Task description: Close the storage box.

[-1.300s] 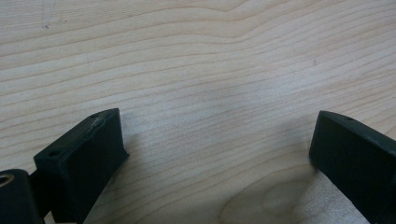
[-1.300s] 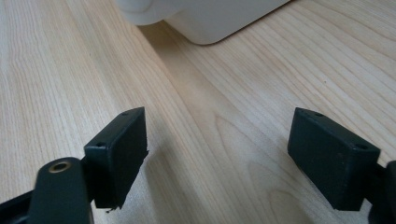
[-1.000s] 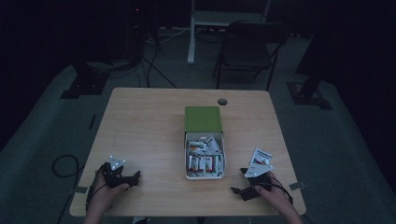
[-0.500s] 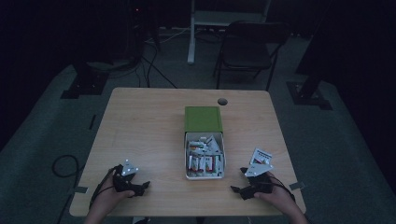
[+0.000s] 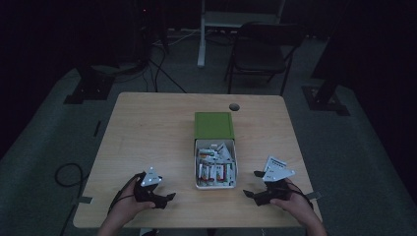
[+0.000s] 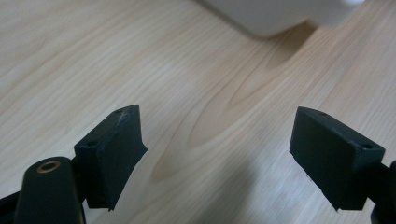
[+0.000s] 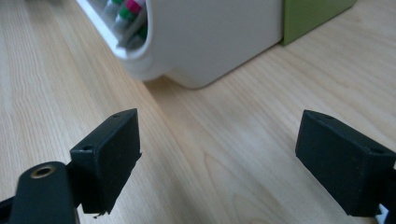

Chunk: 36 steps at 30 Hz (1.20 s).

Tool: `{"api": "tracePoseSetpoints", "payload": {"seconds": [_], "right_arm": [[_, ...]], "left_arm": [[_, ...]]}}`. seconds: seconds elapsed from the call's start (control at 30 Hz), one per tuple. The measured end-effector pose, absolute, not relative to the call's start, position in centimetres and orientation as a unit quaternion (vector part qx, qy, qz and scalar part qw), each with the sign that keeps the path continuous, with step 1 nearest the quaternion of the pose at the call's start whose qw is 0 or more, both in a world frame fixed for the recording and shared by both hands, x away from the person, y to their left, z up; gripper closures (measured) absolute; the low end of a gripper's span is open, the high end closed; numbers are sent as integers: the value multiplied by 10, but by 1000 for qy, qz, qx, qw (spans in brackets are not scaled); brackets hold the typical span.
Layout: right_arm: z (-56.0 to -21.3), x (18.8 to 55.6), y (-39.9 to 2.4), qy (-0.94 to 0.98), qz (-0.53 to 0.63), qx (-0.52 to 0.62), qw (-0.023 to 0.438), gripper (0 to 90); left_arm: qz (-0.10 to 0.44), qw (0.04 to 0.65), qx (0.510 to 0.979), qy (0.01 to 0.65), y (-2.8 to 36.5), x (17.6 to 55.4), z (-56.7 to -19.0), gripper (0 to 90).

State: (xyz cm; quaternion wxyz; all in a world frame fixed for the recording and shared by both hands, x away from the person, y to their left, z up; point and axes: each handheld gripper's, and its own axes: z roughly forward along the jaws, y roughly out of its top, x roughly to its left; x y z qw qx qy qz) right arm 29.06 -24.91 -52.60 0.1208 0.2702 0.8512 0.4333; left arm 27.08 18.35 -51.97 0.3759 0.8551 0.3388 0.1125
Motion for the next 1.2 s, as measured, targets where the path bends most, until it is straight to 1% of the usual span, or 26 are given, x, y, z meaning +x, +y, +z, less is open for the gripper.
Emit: {"api": "tracePoseSetpoints", "payload": {"seconds": [0.03, 0.07, 0.1, 0.43, 0.57, 0.7, 0.9, 0.93, 1.2], "right_arm": [[-523, 291, -249, 846, 443, 271, 121, 134], [-523, 291, -249, 846, 443, 271, 121, 134], [-521, 292, -250, 842, 450, 272, 121, 134], [-515, 297, -247, 822, 478, 283, 125, 134], [-512, 296, -243, 822, 483, 276, 122, 135], [-510, 295, -237, 814, 501, 271, 119, 134], [-506, 298, -234, 802, 519, 275, 113, 134], [-505, 299, -232, 801, 521, 274, 112, 134], [-504, 307, -226, 802, 518, 273, 117, 136]], "left_arm": [[108, 392, 850, 335, 179, 271, -517, 179], [108, 392, 850, 335, 179, 271, -517, 179], [106, 405, 846, 330, 175, 272, -515, 179], [108, 440, 842, 292, 151, 272, -506, 179], [112, 445, 841, 286, 146, 273, -505, 179], [105, 469, 830, 284, 139, 276, -502, 179], [117, 479, 825, 276, 133, 278, -499, 179], [126, 480, 823, 276, 133, 280, -499, 179], [143, 492, 810, 287, 133, 286, -497, 179]]}}
